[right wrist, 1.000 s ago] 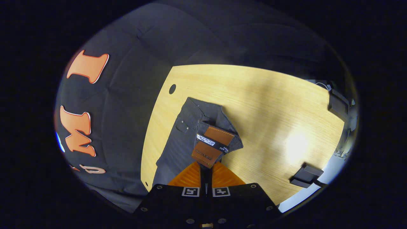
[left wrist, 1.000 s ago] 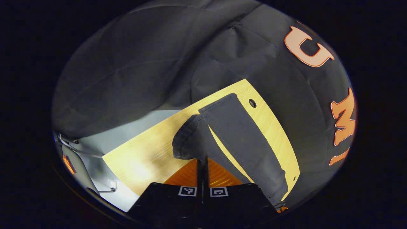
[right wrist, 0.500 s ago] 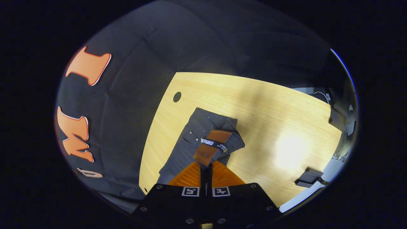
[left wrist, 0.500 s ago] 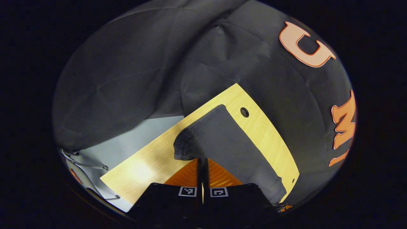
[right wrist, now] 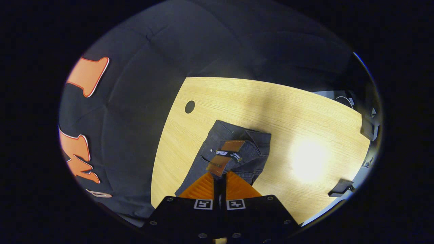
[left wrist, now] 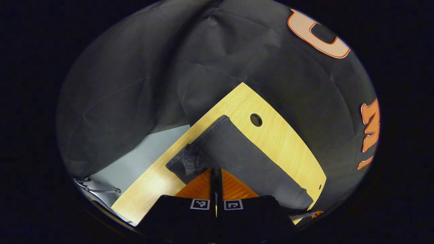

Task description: Grasp the waist and the cuffs of the jeans and fold them to make the two legs overlap; first hold the waist and fold one-third of the jeans toward the cuffs, then hold the cuffs and fold the remaining one-third in the same direction to finish folding.

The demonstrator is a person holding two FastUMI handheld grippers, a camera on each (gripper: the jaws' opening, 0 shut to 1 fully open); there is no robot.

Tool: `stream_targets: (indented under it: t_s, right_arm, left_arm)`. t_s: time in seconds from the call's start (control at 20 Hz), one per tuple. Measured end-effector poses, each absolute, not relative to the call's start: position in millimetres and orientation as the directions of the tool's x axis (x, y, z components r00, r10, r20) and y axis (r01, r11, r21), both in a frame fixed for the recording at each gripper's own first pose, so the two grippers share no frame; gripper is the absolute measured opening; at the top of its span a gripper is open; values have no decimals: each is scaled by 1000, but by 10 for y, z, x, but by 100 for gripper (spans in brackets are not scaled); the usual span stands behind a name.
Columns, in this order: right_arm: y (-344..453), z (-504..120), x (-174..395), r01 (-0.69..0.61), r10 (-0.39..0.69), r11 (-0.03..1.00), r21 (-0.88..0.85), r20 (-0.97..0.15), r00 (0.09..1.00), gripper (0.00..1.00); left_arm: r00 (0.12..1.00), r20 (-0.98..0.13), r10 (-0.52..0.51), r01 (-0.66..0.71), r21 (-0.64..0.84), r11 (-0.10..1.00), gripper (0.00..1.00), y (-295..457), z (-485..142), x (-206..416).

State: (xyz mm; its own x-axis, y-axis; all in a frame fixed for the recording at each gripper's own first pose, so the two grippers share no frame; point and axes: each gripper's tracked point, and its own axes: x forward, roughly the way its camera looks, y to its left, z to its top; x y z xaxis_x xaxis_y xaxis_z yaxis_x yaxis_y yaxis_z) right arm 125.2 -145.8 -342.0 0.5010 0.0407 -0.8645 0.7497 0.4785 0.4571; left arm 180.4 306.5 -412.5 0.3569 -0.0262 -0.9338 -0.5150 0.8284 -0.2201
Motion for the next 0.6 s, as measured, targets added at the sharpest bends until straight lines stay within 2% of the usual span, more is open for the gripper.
stream_targets:
  t_s: [0.6]
  right_arm:
    - [-1420,-3848,1747,773,78,477,418,-896,437,1]
  left_arm:
    - [275,-961,35,-521,-118,846,1,3019,-4747,2300]
